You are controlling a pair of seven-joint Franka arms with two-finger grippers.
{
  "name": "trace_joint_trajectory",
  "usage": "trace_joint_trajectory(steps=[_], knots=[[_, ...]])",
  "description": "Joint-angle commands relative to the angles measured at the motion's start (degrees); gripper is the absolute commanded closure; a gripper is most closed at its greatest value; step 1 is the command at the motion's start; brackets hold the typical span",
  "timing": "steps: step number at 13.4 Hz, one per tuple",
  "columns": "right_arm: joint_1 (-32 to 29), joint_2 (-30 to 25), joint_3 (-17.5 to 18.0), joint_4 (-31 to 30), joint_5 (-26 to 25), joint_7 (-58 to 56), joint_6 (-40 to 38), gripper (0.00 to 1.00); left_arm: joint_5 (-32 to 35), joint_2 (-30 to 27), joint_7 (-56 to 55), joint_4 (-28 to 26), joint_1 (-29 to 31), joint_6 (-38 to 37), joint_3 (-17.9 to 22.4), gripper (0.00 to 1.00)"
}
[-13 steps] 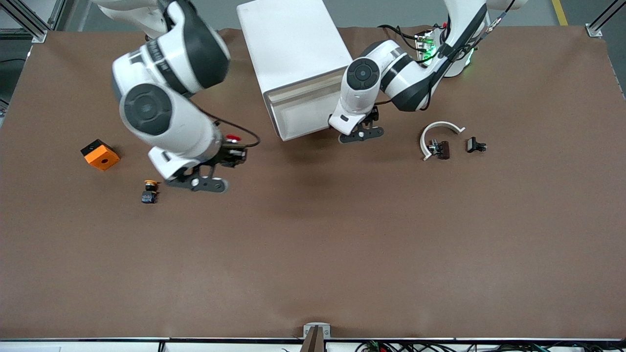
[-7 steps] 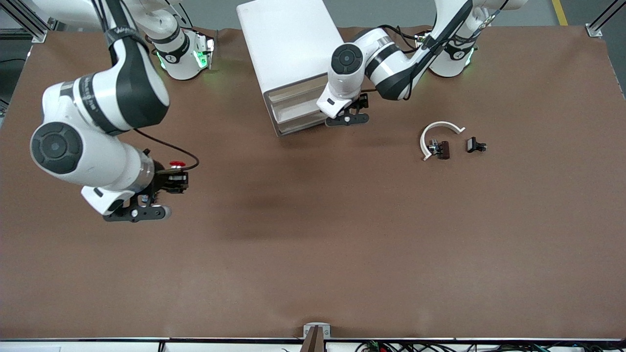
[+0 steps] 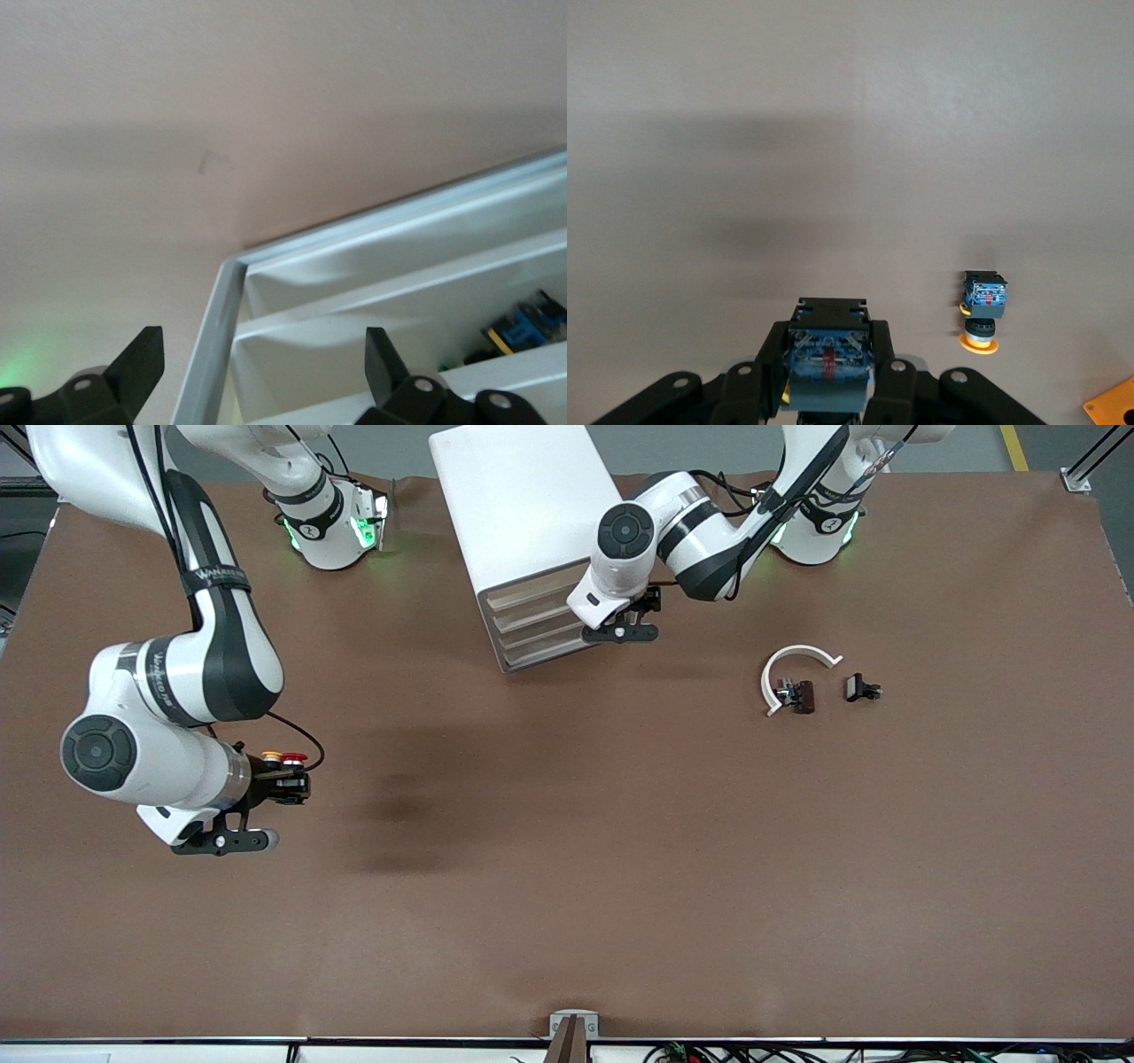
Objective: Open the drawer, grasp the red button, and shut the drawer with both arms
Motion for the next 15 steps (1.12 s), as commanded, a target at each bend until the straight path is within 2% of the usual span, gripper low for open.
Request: trace_joint_trajectory(steps=[1, 6, 10, 13, 15], knots=[[-3.4, -2.2, 1.1, -7.5, -0.6, -0.4, 5.6, 0.96, -3.2, -0.1, 2.0, -0.8, 0.6, 0.8, -1.0, 0.0], [-6.7, -1.8, 1.0, -16.1, -0.6, -5.0, 17.6, 0.96, -6.9, 1.0, 2.1, -0.1, -0.3, 0.7, -1.3, 0.0], [-6.8, 0.3, 0.9, -17.1, -0.8, -8.0, 18.7, 0.96, -6.9, 0.8, 1.1, 1.4, 1.3, 0.1, -0.9, 0.0], [-6.9, 2.2, 1.0, -17.1, -0.8, -9.6, 18.6, 0.96, -6.0, 0.7, 1.4, 5.2, 7.5, -4.6, -0.7, 0.0], [-6.8, 3.0, 1.0, -17.1, -0.8, -9.6, 18.8, 0.95, -2.1, 0.7, 1.7, 8.7, 12.5, -7.9, -0.7, 0.0]])
